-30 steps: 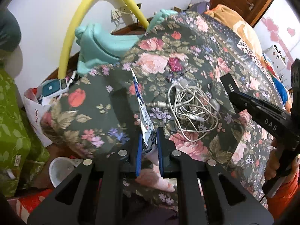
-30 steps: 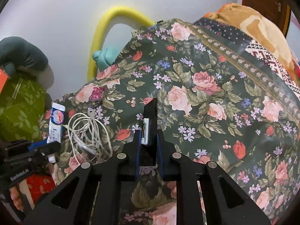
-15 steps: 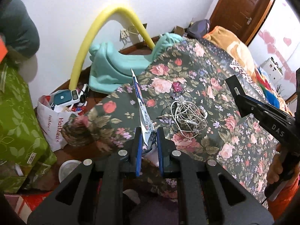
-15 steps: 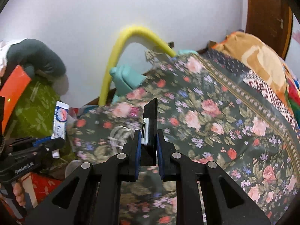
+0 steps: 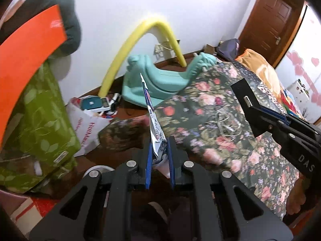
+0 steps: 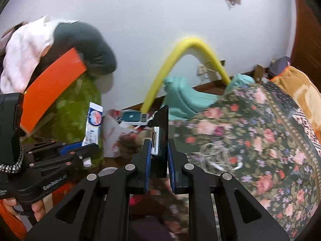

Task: Collect trash
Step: 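Carry the toothpaste tube and black item with both tools over the white cup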

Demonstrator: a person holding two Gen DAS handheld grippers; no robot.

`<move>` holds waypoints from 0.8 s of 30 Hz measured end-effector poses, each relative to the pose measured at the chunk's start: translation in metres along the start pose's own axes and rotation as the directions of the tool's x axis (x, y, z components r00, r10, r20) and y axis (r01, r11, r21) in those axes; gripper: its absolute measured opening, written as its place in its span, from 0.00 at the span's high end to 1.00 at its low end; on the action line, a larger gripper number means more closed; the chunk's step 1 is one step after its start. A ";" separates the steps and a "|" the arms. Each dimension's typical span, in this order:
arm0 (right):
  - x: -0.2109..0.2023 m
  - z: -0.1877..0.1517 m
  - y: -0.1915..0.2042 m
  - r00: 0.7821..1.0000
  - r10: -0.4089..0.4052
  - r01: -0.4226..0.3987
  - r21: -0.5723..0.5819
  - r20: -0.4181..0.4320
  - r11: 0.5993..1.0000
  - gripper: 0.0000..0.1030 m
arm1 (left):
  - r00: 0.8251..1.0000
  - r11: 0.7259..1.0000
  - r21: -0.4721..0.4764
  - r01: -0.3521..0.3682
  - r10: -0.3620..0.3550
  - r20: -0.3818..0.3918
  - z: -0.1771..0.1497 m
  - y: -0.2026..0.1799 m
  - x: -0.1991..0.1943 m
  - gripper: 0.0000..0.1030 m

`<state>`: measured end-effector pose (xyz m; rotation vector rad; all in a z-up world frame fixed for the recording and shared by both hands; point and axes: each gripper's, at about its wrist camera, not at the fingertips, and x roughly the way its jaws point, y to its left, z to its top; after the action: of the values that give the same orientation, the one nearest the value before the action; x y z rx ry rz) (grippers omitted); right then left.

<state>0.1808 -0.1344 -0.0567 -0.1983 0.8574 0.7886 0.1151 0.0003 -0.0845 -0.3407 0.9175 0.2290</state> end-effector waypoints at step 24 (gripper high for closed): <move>0.131 -0.040 0.153 0.938 0.122 -0.162 -0.101 -0.325 0.981 0.86 | 0.975 0.969 -0.216 -0.119 0.073 -0.209 -0.088 0.175 0.045 0.87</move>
<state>0.1030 0.0264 -0.1574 -0.3874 1.1364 0.9642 0.0186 0.1309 -0.2034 -0.5387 1.1110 0.3970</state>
